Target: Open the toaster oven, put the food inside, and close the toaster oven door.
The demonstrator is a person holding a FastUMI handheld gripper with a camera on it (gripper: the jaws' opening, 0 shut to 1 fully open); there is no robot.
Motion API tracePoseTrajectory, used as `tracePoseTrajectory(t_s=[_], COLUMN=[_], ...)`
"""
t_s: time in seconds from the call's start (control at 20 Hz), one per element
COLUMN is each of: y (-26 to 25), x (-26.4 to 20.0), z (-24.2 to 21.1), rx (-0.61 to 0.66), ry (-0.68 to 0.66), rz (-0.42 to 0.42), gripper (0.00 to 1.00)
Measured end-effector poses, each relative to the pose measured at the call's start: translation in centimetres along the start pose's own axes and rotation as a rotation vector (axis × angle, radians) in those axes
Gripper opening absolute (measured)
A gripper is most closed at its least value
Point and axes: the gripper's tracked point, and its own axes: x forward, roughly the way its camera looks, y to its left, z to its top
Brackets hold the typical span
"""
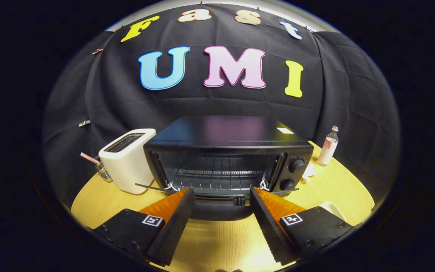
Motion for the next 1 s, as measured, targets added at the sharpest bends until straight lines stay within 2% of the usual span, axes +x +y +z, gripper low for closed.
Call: tracePoseTrajectory(t_s=[0.4,0.65,1.0], y=[-0.6,-3.6,-14.3], x=[-1.8,-4.2,-7.2], z=[-10.2,-7.1,-1.2], rx=[-0.011,0.003,0.061], ry=[0.230,0.181,0.171], rz=[0.032,0.043,0.013], gripper=[0.98,0.98,0.98])
